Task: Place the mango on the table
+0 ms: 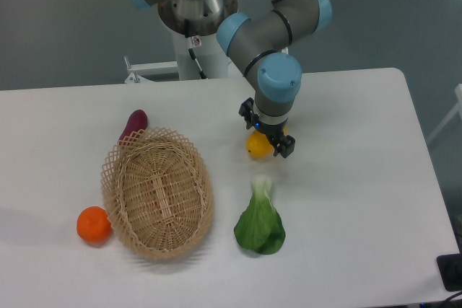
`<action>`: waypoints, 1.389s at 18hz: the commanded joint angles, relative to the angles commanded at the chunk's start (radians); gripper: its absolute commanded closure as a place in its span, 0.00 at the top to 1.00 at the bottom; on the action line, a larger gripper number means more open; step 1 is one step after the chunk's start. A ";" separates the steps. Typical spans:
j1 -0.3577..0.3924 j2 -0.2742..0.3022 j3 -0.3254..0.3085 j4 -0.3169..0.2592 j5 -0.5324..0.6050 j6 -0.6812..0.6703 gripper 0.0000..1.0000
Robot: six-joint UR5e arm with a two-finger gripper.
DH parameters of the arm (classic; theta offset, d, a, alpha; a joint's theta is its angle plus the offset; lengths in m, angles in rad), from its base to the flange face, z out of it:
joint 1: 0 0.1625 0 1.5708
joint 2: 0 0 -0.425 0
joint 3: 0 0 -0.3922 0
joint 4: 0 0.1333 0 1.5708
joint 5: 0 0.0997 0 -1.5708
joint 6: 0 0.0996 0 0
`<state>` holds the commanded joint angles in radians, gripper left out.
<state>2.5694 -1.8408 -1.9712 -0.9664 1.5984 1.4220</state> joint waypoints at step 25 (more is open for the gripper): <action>0.103 -0.143 0.405 -0.020 -0.023 -0.031 1.00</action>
<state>2.6721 -1.9834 -1.5663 -0.9863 1.5754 1.3913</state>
